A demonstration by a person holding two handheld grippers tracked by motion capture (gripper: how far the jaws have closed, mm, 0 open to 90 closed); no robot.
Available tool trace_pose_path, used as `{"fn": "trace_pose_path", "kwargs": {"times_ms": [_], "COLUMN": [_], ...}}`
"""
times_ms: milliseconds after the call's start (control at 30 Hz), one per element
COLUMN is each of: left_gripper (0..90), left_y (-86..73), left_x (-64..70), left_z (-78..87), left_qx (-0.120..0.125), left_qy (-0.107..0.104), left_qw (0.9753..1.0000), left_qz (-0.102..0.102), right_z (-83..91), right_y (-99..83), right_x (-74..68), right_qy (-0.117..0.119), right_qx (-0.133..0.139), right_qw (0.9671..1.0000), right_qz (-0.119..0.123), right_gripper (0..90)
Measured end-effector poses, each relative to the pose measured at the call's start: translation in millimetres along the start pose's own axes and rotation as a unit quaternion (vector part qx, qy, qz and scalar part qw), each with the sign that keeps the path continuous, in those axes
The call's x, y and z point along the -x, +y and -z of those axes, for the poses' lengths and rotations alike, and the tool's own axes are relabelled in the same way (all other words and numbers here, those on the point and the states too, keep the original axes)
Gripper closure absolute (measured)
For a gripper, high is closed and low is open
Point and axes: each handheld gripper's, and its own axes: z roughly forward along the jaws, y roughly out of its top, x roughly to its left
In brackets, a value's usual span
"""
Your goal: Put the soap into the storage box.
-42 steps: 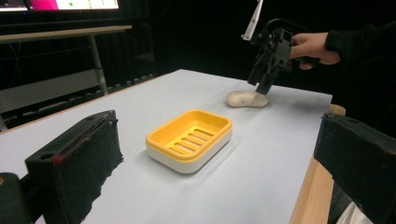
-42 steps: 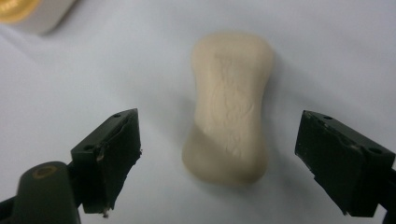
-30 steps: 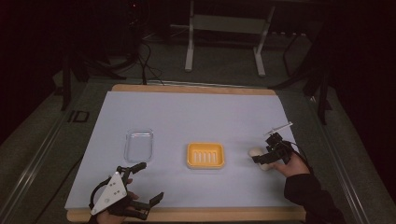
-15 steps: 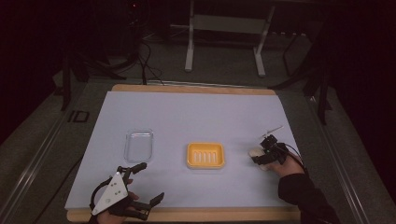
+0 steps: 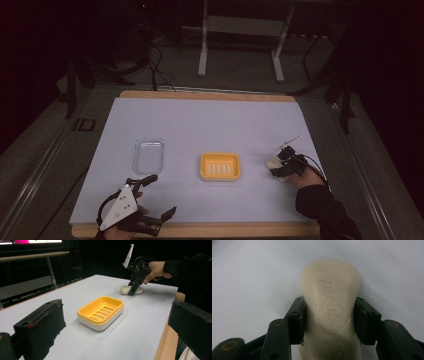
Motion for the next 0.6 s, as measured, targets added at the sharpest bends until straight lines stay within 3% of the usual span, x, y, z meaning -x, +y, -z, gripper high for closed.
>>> {"fn": "trace_pose_path", "kwargs": {"times_ms": [100, 133, 233, 600], "left_gripper": [0.8, 0.8, 0.7, 0.8], "left_y": [0.0, -0.1, -0.2, -0.4], "left_x": [-0.2, -0.1, -0.6, -1.0], "left_z": [-0.2, -0.3, -0.4, -0.6], "left_qx": [0.0, 0.0, 0.0, 0.0], "left_qy": [0.001, 0.001, 0.002, 0.002], "left_qw": [1.0, 1.0, 1.0, 1.0], "left_qz": [0.001, 0.001, 0.002, 0.003], "right_z": [0.6, 2.0, 5.1, 38.9], "right_y": [1.4, 3.1, 5.1, 17.6], "right_x": [-1.1, -2.8, -2.2, 2.8], "right_qy": [-0.004, -0.014, -0.008, -0.007], "right_qx": [-0.004, -0.011, -0.009, 0.031], "right_qw": [1.0, 0.9997, 0.9996, 0.998], "right_qz": [0.005, 0.018, 0.023, 0.054], "right_gripper": [49.5, 49.6, 49.6, 49.7]}}
